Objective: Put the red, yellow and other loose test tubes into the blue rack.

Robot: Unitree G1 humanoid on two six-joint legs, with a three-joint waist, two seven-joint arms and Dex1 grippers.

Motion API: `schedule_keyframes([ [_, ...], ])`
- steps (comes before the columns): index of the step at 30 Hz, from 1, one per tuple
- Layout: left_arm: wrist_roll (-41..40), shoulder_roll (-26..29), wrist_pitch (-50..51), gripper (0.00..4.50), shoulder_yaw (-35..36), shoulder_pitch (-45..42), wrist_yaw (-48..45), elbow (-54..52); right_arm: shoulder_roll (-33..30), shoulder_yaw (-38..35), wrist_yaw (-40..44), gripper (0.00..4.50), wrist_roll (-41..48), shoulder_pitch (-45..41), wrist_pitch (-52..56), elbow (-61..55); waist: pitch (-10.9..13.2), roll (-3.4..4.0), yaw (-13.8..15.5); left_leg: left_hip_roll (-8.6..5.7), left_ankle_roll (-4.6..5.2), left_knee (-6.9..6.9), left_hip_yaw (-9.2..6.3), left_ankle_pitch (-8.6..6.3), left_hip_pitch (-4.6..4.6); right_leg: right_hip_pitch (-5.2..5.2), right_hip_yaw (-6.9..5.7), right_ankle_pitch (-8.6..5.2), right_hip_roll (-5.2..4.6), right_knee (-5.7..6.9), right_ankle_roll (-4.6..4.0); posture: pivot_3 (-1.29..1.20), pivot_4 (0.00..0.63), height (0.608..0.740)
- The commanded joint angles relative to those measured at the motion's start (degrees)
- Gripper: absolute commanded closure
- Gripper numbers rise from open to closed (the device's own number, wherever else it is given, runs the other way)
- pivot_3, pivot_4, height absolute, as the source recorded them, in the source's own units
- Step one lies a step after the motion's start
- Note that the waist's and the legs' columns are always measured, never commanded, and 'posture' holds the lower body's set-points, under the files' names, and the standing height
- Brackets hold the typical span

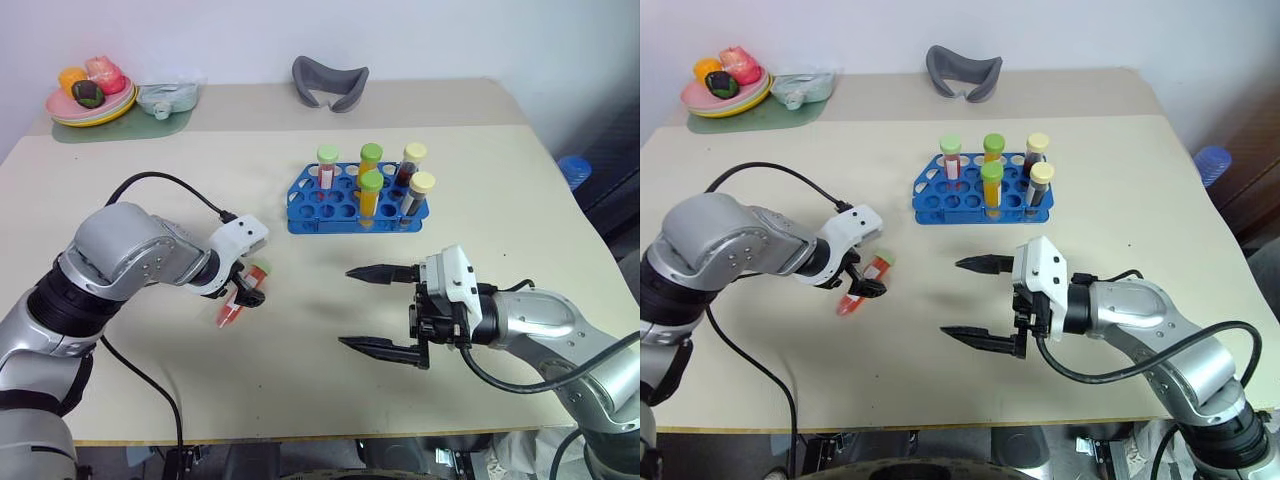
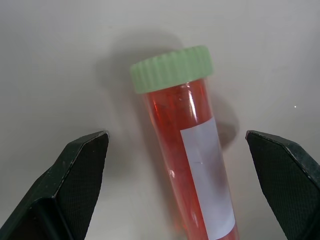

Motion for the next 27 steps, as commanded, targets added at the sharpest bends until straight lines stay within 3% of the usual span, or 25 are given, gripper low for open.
schedule_keyframes([
  [1,-4.3,-0.6,0.5,0.00,-0.4,-1.7,4.9,1.0,0.3,-0.8,-0.9,0.03,0.6,-0.2,0.1,-2.6,0.0,0.00,0.1,0.00,0.00,0.00,0.00,0.00,0.00,0.00,0.00,0.00,0.00,0.00,0.00,0.00,0.150,0.740],
  [7,-9.1,-0.7,0.5,0.00,-1.5,-2.5,12.2,2.5,1.1,0.1,-1.7,0.03,0.0,-0.9,0.0,-2.4,0.0,0.00,0.5,0.00,0.02,0.04,0.00,-0.01,-0.01,0.00,0.00,0.00,0.00,0.00,0.00,0.00,0.150,0.740],
  [10,-11.2,-0.4,0.5,0.86,-1.6,-2.4,15.1,2.8,1.4,0.5,-1.7,0.00,-0.2,-1.2,-0.1,-2.2,0.0,0.00,0.7,0.00,0.02,0.04,0.00,-0.01,-0.02,0.00,0.00,0.00,0.00,-0.01,0.00,0.00,0.150,0.740],
  [16,-15.9,-0.2,0.5,3.71,-1.0,-3.9,19.2,4.4,2.1,1.4,-1.9,0.00,-0.6,-1.9,-0.1,-2.0,0.0,0.00,1.1,0.00,0.03,0.09,0.00,-0.02,-0.04,0.00,0.00,0.00,0.00,-0.01,0.00,0.00,0.150,0.740],
  [19,-16.9,-0.4,0.5,3.74,0.1,-4.6,21.4,5.2,2.2,1.5,-1.9,0.00,-0.7,-2.0,0.0,-1.9,0.0,0.00,1.1,0.00,0.07,0.18,0.00,-0.04,-0.06,0.00,0.00,0.00,-0.01,-0.01,0.00,0.00,0.150,0.740],
  [22,-14.0,-2.3,-0.1,3.74,6.8,-4.3,21.8,3.7,2.3,0.5,-2.5,0.00,-0.1,-1.4,0.4,-1.5,0.0,0.00,1.1,0.00,0.14,0.27,0.00,-0.08,-0.09,0.00,-0.01,0.00,0.01,0.01,0.00,0.00,0.150,0.740],
  [25,-10.2,-3.7,-9.3,3.74,15.8,-1.3,19.1,-1.0,3.5,-2.0,-5.6,0.00,1.4,0.8,1.5,-0.5,0.0,0.00,1.2,0.00,0.16,0.37,0.00,-0.10,-0.13,0.00,-0.02,0.00,0.00,0.02,0.00,0.00,0.150,0.740],
  [27,-4.7,-4.1,-21.3,3.74,20.0,2.0,14.4,-5.2,4.1,-3.3,-7.5,0.00,0.5,3.2,1.6,0.6,0.0,0.00,1.2,0.00,0.12,0.38,0.01,-0.08,-0.13,0.00,-0.02,0.00,-0.01,0.02,0.00,0.00,0.150,0.740],
])
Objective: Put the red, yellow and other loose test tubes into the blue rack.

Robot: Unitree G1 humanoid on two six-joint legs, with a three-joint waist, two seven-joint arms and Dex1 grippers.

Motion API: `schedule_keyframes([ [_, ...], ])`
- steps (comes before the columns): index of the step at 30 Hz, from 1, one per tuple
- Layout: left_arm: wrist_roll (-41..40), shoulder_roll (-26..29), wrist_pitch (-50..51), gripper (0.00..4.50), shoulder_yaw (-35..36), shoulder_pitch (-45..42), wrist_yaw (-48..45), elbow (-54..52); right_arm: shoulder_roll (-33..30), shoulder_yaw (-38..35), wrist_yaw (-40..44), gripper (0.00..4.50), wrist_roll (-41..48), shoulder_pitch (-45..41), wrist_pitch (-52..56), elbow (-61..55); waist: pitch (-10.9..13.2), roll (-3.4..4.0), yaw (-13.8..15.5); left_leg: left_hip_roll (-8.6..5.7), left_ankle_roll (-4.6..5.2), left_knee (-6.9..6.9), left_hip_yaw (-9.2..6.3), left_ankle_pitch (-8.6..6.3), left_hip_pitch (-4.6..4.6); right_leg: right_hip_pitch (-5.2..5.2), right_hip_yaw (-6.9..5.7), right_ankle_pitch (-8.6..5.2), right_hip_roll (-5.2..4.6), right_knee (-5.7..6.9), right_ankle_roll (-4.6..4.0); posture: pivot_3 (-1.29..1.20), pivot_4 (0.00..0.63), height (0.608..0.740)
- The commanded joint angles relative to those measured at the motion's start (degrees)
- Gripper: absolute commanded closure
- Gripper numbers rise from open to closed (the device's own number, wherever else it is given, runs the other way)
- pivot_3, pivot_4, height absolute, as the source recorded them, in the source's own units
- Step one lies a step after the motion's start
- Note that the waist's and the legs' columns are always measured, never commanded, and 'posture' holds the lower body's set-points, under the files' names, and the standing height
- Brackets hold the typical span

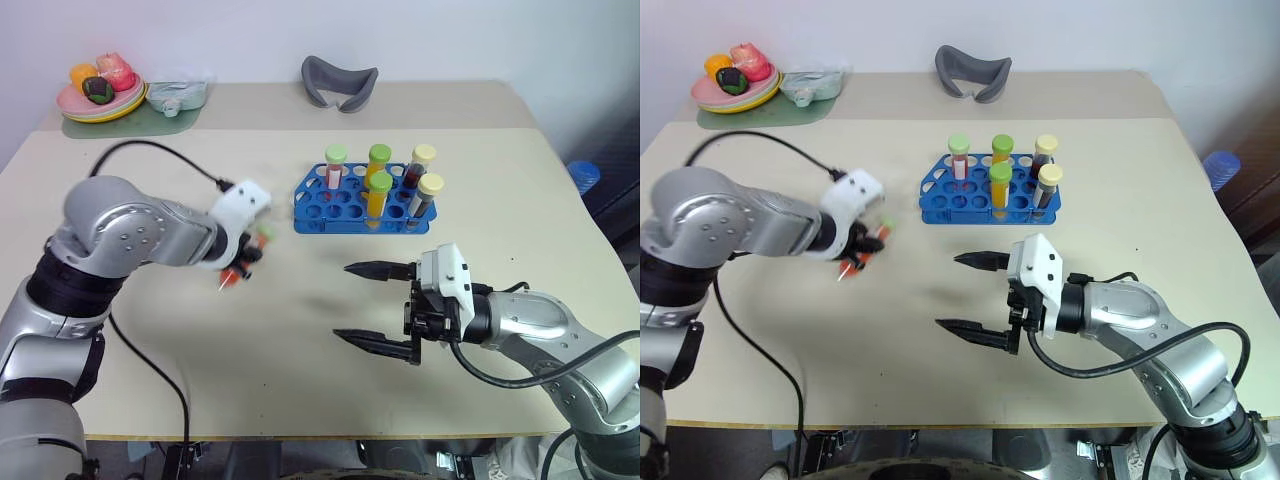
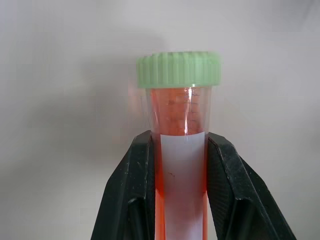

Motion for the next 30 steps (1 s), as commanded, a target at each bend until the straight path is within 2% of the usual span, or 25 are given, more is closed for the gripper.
schedule_keyframes([
  [1,10.3,-0.8,-20.6,3.74,8.7,4.4,-7.0,-7.9,1.4,-3.5,-3.7,0.00,-0.4,3.8,0.1,1.1,0.0,0.01,0.0,0.01,-0.12,0.01,0.00,0.07,0.00,0.00,0.00,0.00,0.00,0.01,0.00,0.00,0.150,0.740],
  [4,18.1,-7.3,-37.2,3.74,11.6,9.4,-10.0,-10.0,3.8,-4.9,-7.8,0.00,-2.1,6.7,-0.8,2.7,0.0,0.05,0.2,0.01,-0.17,0.01,0.05,0.09,0.01,0.03,0.01,0.00,-0.01,-0.02,0.00,0.00,0.150,0.740],
  [7,27.2,-15.1,-50.6,3.74,7.2,12.3,-13.2,-7.9,7.7,-6.5,-12.3,0.00,-2.6,8.0,-1.3,4.2,-0.1,0.04,0.3,0.00,-0.11,0.09,0.07,0.06,0.04,0.16,0.01,0.01,-0.02,-0.08,0.01,0.00,0.150,0.740],
  [10,40.1,-23.3,-64.7,3.74,-0.4,14.3,-13.6,-0.2,10.9,-7.8,-15.5,0.00,-3.8,8.9,-2.3,5.6,-0.1,0.06,0.5,-0.01,0.08,0.13,0.08,-0.06,0.07,0.27,0.00,0.01,-0.02,-0.14,0.02,0.00,0.150,0.740],
  [14,47.2,-32.9,-76.9,3.74,-2.1,15.5,-13.9,11.4,12.8,-8.4,-17.1,0.00,-5.2,9.8,-3.4,6.6,-0.1,0.08,0.4,-0.02,0.16,0.14,0.09,-0.10,0.11,0.32,0.00,0.02,-0.02,-0.20,0.03,0.00,0.150,0.740],
  [17,53.7,-36.0,-88.6,3.74,-3.9,14.7,-16.8,20.5,13.7,-9.0,-17.9,0.00,-5.8,10.7,-4.0,6.3,-0.1,0.09,0.2,-0.02,0.20,0.13,0.08,-0.12,0.11,0.30,0.00,0.02,0.01,-0.18,0.03,0.00,0.150,0.740],
  [20,56.6,-38.0,-94.3,3.74,-3.0,13.6,-17.6,27.4,14.0,-9.5,-18.2,0.00,-6.3,10.9,-4.4,6.4,-0.1,0.09,0.0,-0.02,0.22,0.13,0.08,-0.13,0.13,0.31,0.01,0.02,0.00,-0.16,0.03,0.00,0.150,0.740],
  [25,57.4,-40.3,-98.3,3.74,-0.8,12.8,-19.4,34.6,14.5,-9.7,-18.4,0.00,-6.9,11.2,-4.9,6.6,-0.1,0.09,0.1,-0.02,0.23,0.13,0.08,-0.13,0.13,0.32,0.00,0.02,0.00,-0.16,0.04,0.00,0.150,0.740],
  [30,57.0,-42.3,-99.9,3.74,0.5,14.2,-22.2,37.3,14.8,-9.7,-18.6,0.00,-7.3,10.7,-4.8,6.8,-0.1,0.09,0.1,-0.02,0.23,0.13,0.07,-0.13,0.13,0.32,-0.01,0.02,0.00,-0.16,0.04,0.00,0.150,0.740],
])
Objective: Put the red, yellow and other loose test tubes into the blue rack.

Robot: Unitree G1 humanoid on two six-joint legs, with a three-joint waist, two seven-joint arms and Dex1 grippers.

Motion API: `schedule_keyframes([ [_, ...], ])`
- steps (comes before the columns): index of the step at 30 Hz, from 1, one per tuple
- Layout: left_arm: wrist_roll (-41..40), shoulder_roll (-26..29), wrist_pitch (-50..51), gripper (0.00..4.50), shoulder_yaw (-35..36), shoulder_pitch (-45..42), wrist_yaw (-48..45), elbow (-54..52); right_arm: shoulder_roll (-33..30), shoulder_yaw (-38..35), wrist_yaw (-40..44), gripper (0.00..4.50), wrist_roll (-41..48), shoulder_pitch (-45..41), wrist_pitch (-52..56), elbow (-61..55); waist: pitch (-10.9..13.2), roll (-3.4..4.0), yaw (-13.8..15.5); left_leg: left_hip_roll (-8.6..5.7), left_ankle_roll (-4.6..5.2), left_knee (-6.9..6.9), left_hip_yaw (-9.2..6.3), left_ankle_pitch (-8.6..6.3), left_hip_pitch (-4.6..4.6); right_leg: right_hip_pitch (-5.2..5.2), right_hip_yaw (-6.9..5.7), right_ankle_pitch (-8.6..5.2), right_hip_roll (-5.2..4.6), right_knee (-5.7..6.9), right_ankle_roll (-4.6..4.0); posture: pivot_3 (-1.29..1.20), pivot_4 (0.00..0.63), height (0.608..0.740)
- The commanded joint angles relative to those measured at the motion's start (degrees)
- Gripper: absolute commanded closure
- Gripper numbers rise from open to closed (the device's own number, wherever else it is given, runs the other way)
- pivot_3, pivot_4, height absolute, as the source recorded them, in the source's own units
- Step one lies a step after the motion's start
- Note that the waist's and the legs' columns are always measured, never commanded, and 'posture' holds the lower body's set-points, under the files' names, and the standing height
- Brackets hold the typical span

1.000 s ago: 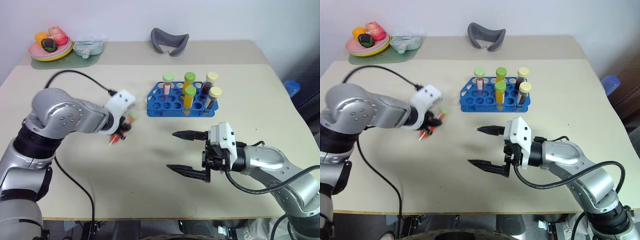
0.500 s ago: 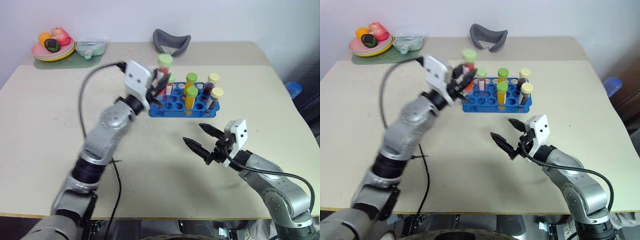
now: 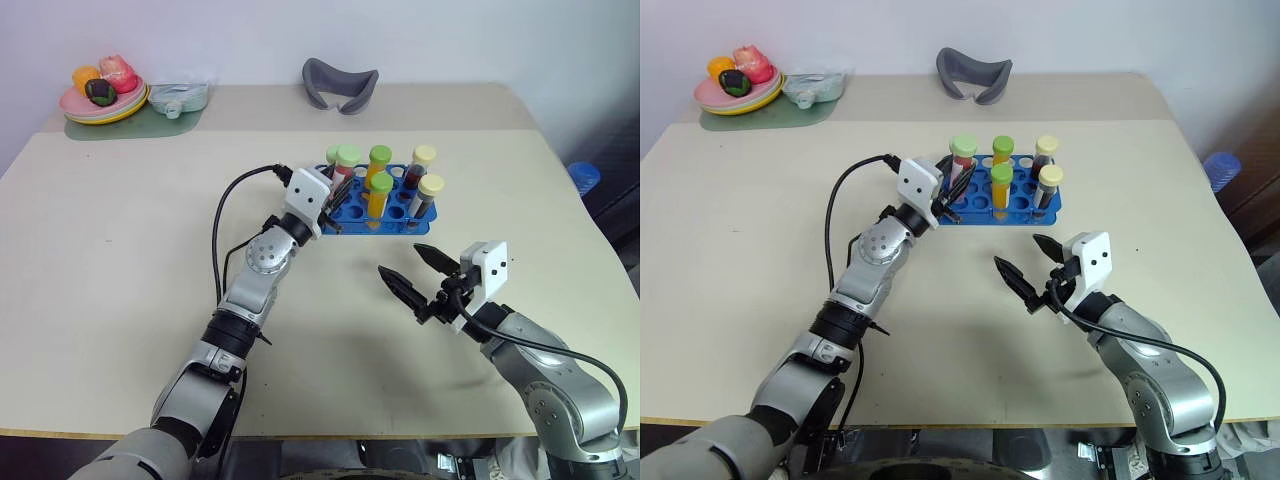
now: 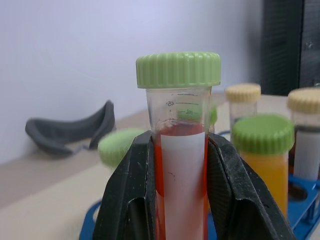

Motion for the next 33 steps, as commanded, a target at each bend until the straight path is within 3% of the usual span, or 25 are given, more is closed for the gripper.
schedule_keyframes([
  [1,-0.6,-1.6,-2.7,3.74,1.6,0.4,-1.9,0.0,0.5,-0.9,-0.2,0.00,-0.3,-0.5,-1.2,-0.6,0.0,0.00,0.0,0.00,0.00,0.00,0.00,0.00,0.00,0.00,0.00,0.00,0.00,0.00,0.00,0.00,0.150,0.740],
  [18,0.5,-4.4,-2.8,3.74,4.2,2.3,-4.4,0.8,1.2,0.3,-0.3,0.00,-0.8,-1.6,-0.5,-0.9,0.0,0.00,0.0,0.00,0.00,0.00,-0.01,0.00,0.01,0.01,0.00,0.00,0.00,0.01,0.00,0.00,0.150,0.740],
  [23,-0.3,-4.3,-2.2,1.40,5.2,2.7,-4.8,-1.0,0.9,0.1,-0.3,0.00,-0.5,-2.0,-0.1,-1.0,0.0,0.00,0.0,0.00,0.00,0.00,-0.01,0.00,0.01,0.01,-0.01,0.00,0.00,0.00,0.01,0.00,0.150,0.740],
  [28,-5.8,-0.9,3.3,1.40,9.1,5.7,-7.1,-10.9,-1.9,-3.7,1.0,0.00,0.0,-2.5,0.0,-0.2,0.0,0.01,-0.1,0.01,0.00,0.00,-0.01,0.00,0.01,0.01,0.00,0.00,0.00,0.02,0.01,0.00,0.150,0.740],
  [33,-11.9,9.5,13.7,1.40,16.3,12.7,-10.0,-24.1,-7.5,-11.4,5.0,0.00,1.2,-1.2,-0.5,2.8,0.0,0.05,-0.2,0.02,0.00,-0.03,-0.02,0.00,0.11,0.03,0.01,0.00,0.01,0.07,0.00,0.00,0.150,0.740],
])
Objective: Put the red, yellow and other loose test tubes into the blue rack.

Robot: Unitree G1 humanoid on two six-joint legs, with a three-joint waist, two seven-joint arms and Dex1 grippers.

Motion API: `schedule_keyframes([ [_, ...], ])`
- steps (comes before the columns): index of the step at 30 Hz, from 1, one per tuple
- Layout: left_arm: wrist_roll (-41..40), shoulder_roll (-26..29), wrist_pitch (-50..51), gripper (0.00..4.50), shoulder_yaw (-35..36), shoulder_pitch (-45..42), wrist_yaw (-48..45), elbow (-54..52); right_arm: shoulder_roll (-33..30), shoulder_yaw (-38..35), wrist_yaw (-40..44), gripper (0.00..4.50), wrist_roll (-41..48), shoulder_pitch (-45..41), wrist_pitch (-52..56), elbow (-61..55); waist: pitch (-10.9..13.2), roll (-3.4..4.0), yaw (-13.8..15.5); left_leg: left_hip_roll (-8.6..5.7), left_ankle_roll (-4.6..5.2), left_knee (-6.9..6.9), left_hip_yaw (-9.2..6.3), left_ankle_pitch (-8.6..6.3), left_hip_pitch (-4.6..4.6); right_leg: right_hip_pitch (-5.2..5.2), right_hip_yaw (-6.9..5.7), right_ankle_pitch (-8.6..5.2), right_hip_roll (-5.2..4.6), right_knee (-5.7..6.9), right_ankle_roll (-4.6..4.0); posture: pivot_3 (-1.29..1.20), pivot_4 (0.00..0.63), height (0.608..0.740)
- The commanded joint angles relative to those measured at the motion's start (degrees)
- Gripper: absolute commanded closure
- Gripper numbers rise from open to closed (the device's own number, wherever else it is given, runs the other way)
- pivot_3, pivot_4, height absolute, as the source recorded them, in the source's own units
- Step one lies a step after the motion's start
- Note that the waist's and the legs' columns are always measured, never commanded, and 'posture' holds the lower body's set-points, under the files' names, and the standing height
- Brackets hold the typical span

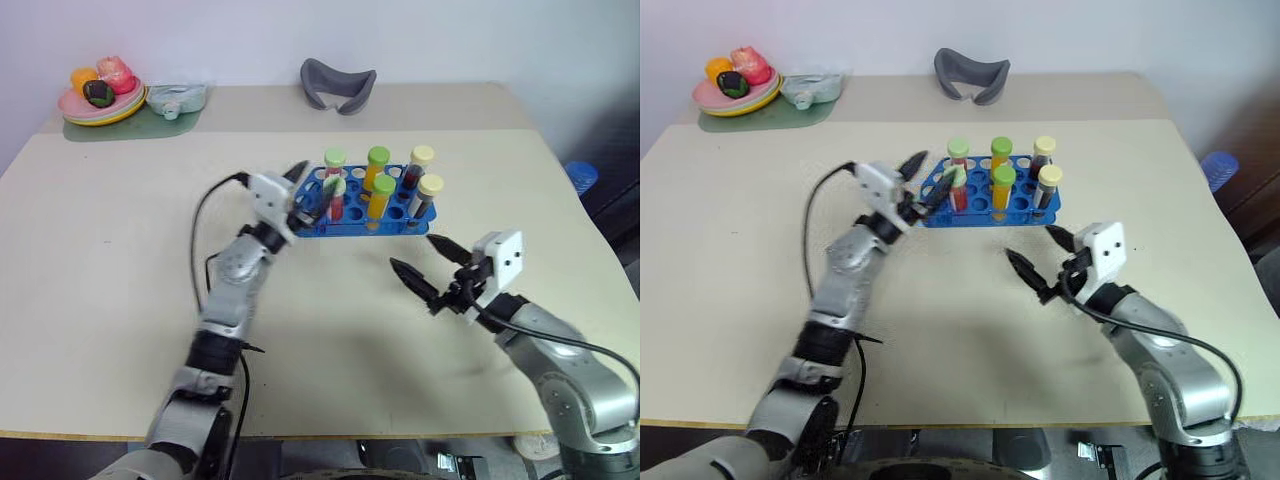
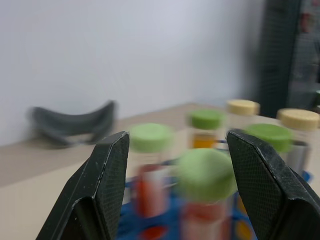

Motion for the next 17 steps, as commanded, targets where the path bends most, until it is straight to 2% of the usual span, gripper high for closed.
schedule_keyframes([
  [1,-5.0,7.2,7.1,1.40,6.9,4.9,-2.3,-9.5,-3.4,-6.9,3.6,0.00,1.6,1.1,-1.0,2.0,0.0,0.01,0.1,0.00,0.00,-0.01,0.00,0.00,0.01,0.02,0.00,0.00,0.00,0.00,0.00,0.00,0.150,0.740],
  [5,-8.8,17.6,12.6,1.40,15.7,14.2,-6.0,-14.6,-7.5,-11.8,8.5,0.00,0.9,2.7,-2.4,8.3,0.0,0.02,0.1,0.00,0.07,0.00,0.01,-0.04,0.02,0.08,-0.01,0.00,-0.03,-0.06,0.00,0.00,0.150,0.740],
  [8,-10.4,22.3,14.3,1.40,20.8,20.7,-8.0,-16.3,-9.6,-12.6,12.0,0.00,-0.1,1.9,-4.1,13.7,0.0,0.02,0.1,0.01,0.09,-0.02,0.01,-0.05,0.07,0.10,-0.01,-0.01,-0.03,-0.05,-0.01,0.00,0.150,0.740],
  [12,-11.5,24.0,15.0,1.40,25.0,27.8,-8.9,-18.3,-10.1,-10.7,15.0,0.00,-2.0,-0.5,-6.9,19.3,0.0,0.03,0.2,0.01,0.12,-0.04,0.04,-0.08,0.25,0.34,0.00,-0.01,-0.04,-0.12,-0.01,0.00,0.150,0.740],
  [17,-11.7,22.9,16.2,1.40,25.7,33.3,-8.7,-21.6,-10.3,-7.8,19.6,0.00,-3.1,-2.8,-8.4,24.0,0.0,0.02,0.1,0.02,0.13,-0.09,0.06,-0.10,0.36,0.40,0.01,-0.01,-0.03,-0.14,-0.01,0.00,0.150,0.740],
])
